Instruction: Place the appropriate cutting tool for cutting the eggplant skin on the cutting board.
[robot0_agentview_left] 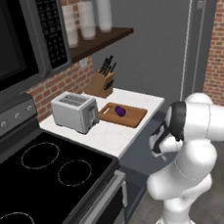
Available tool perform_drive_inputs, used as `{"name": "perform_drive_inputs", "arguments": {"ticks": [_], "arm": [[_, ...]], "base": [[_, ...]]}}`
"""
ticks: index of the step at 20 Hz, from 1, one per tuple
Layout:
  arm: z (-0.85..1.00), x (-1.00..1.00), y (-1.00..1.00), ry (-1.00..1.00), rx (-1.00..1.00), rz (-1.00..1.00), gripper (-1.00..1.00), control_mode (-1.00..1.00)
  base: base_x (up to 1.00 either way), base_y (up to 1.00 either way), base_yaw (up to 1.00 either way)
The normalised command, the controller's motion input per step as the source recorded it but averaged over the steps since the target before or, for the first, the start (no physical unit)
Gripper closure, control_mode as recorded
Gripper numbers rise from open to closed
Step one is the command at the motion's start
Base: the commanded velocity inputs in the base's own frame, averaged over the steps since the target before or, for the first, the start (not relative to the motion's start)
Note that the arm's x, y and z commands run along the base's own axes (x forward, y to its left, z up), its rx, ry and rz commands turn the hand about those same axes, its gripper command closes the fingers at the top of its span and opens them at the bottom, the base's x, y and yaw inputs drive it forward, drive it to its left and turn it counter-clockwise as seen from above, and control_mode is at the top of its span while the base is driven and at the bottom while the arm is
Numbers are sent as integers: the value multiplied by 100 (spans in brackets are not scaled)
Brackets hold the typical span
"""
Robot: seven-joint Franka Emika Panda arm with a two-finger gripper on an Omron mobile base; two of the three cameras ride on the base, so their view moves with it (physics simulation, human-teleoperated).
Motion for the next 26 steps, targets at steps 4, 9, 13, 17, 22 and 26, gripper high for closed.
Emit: {"name": "perform_drive_inputs", "arguments": {"ticks": [4,9,13,17,22,26], "arm": [[0,7,0,0,0,-1,-100,-100],[-12,1,0,0,0,-3,-100,-100],[-26,21,0,0,1,-2,-100,-100],[-25,17,0,0,3,0,-100,-100],[-31,0,-1,0,6,0,-100,-100],[-34,0,0,-1,5,0,-100,-100]], "base": [[0,0,0],[0,0,0],[0,0,0],[0,0,0],[0,0,0],[0,0,0]]}}
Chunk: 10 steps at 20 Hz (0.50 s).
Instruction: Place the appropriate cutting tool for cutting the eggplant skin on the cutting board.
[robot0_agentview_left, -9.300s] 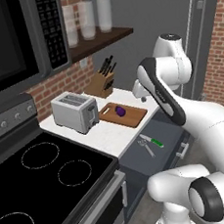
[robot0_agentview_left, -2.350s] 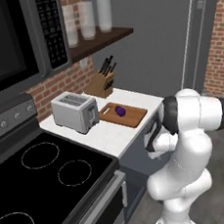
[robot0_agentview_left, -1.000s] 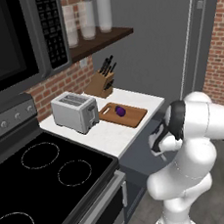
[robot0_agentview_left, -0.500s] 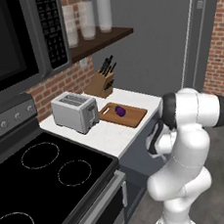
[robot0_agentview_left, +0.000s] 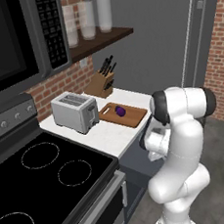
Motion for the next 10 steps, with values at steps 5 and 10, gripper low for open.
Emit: {"name": "perform_drive_inputs", "arguments": {"ticks": [5,10], "arm": [[-24,2,0,0,3,0,-100,-100],[-18,2,0,-1,2,0,-100,-100]], "base": [[0,0,0],[0,0,0]]}}
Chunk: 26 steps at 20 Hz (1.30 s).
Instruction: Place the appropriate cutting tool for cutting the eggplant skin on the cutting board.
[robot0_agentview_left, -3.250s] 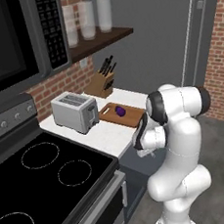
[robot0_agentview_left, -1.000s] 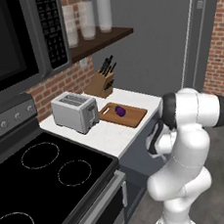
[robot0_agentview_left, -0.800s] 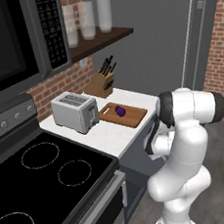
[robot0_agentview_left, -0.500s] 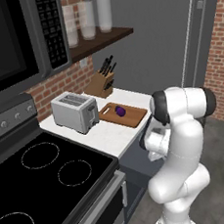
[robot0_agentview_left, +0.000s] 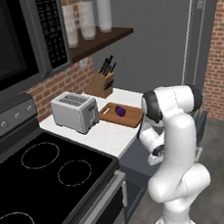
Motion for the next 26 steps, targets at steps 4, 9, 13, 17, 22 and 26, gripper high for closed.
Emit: {"name": "perform_drive_inputs", "arguments": {"ticks": [4,9,13,17,22,26], "arm": [[-21,1,0,-1,0,0,-100,-100],[-4,7,0,-2,0,0,-100,-100],[11,13,-3,-5,0,0,-100,-100],[31,10,-15,-5,0,0,-100,-100],[31,23,-15,-4,0,0,-100,-100],[14,33,-27,-1,0,0,-100,-100]], "base": [[0,0,0],[0,0,0],[0,0,0],[0,0,0],[0,0,0],[0,0,0]]}}
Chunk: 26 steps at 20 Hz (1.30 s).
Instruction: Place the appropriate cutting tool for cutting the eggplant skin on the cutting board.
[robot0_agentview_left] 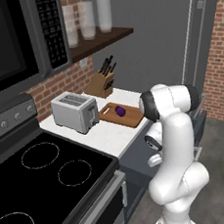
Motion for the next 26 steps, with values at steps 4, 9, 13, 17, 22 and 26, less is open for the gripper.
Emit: {"name": "perform_drive_inputs", "arguments": {"ticks": [4,9,13,17,22,26], "arm": [[0,48,-28,0,3,0,-100,-100],[0,57,-19,0,5,0,-100,-100],[-11,54,-9,6,5,0,-100,-100],[-31,55,-1,15,3,0,-100,-100],[-45,49,0,22,0,0,-100,-100],[-39,23,0,20,0,0,100,-100]], "base": [[0,0,0],[0,0,0],[0,0,0],[0,0,0],[0,0,0],[0,0,0]]}}
